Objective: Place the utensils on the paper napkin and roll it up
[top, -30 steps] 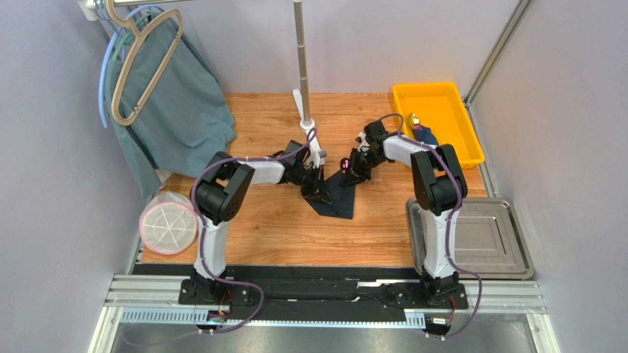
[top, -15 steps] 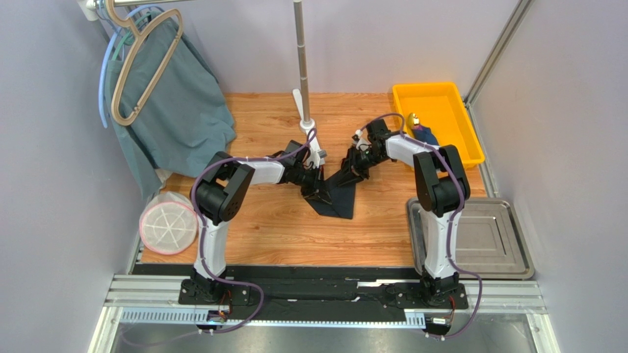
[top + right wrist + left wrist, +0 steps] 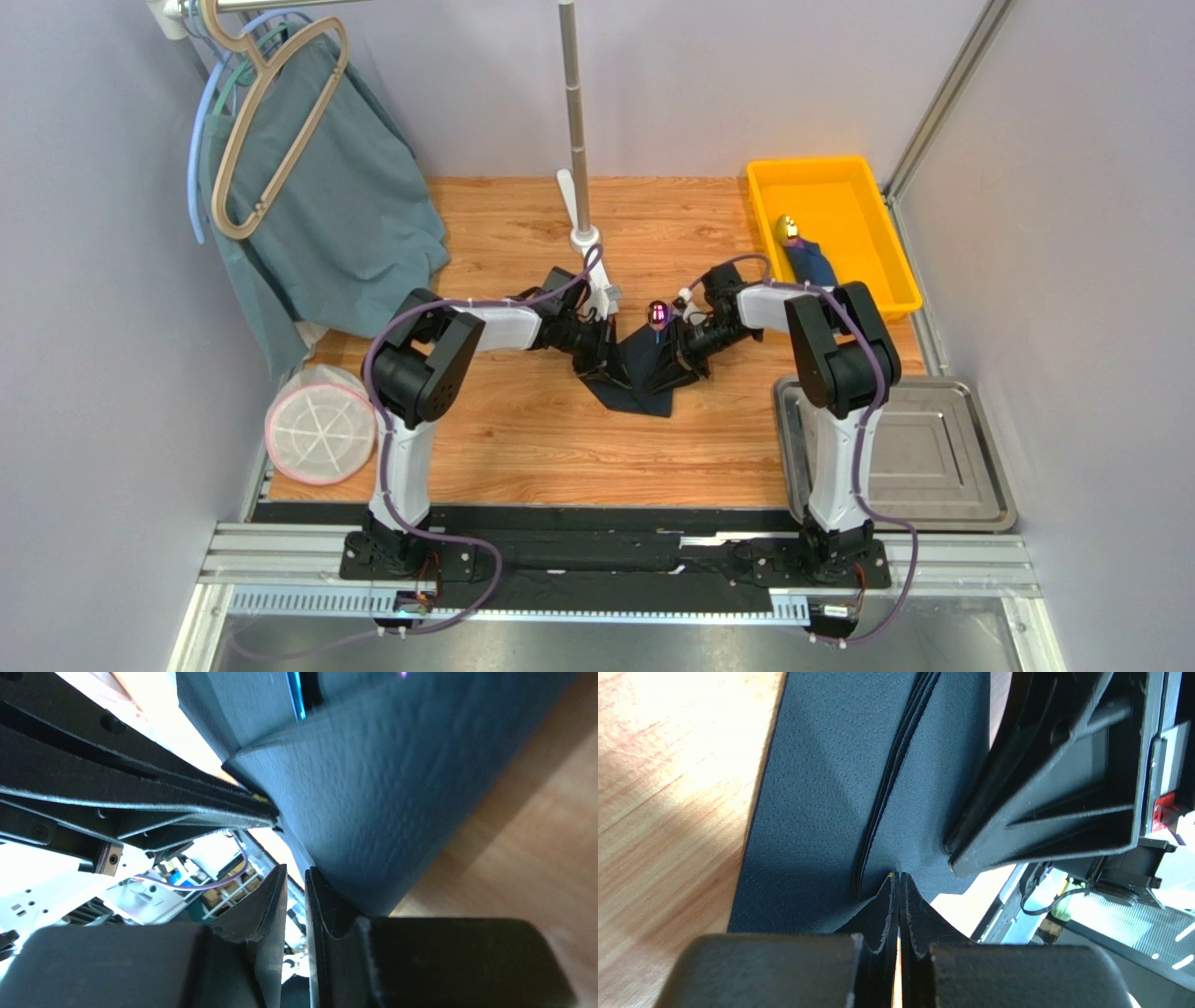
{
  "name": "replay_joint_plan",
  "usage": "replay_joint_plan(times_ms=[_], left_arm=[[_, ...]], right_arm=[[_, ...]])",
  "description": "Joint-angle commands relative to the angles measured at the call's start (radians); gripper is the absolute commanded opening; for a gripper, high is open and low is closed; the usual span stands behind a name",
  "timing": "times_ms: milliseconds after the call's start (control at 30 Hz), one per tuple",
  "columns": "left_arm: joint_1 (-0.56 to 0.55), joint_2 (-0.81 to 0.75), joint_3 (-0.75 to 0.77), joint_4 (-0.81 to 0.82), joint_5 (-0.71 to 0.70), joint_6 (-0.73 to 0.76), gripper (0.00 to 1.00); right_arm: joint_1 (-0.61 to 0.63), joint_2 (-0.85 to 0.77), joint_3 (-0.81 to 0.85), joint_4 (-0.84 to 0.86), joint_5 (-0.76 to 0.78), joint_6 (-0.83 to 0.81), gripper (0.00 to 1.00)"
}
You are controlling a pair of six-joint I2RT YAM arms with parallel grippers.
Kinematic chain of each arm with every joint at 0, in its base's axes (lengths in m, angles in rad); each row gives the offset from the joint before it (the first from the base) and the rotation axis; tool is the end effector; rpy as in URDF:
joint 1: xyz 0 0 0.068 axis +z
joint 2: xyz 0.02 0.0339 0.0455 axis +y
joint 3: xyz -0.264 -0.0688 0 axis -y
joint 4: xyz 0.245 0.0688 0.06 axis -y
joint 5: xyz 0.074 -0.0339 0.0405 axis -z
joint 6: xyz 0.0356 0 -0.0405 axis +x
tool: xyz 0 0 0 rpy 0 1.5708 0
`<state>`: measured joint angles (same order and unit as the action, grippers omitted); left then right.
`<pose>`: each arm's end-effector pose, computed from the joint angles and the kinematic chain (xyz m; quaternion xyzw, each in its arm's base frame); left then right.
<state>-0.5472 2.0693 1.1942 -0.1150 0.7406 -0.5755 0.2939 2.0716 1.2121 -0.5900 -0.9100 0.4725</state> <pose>0.3328 -0.2309 0.1119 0.0910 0.8946 -0.4356 0.0413 0.3400 0.1323 0.1035 -0.0534 -0.8954 -0.4272 0.1135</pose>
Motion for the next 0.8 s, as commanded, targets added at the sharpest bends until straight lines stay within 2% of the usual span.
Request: replay_joint_plan(times_ms=[0, 133, 333, 500, 667, 700, 767], left_arm=[[0.007, 0.012, -0.019, -0.04, -0.093, 0.032, 0.0], [0.007, 0.014, -0.021, -0.04, -0.093, 0.032, 0.0], [0.007, 0.018, -0.015, -0.038, -0.092, 0.031, 0.0], [0.007, 0.018, -0.019, -0.032, -0.093, 0.032, 0.0], [0.007, 0.014, -0.022, -0.035, -0.096, 0.04, 0.0], [0.007, 0.014, -0.024, -0.035, -0.095, 0.04, 0.0], [0.007, 0.014, -0.024, -0.034, -0.095, 0.042, 0.0]], right_arm=[[-0.019, 0.062, 0.046, -0.016, 0.031, -0.026, 0.18], [-0.024, 0.006, 0.075, -0.071, -0.001, -0.057, 0.21], [-0.024, -0.145, -0.008, -0.1, -0.013, -0.093, 0.23], [-0.013, -0.133, -0.037, -0.125, 0.045, -0.144, 0.21], [-0.006, -0.128, -0.026, -0.143, 0.091, -0.178, 0.27], [-0.007, -0.13, -0.029, -0.139, 0.089, -0.179, 0.16], [-0.006, -0.131, -0.029, -0.136, 0.054, -0.184, 0.0]])
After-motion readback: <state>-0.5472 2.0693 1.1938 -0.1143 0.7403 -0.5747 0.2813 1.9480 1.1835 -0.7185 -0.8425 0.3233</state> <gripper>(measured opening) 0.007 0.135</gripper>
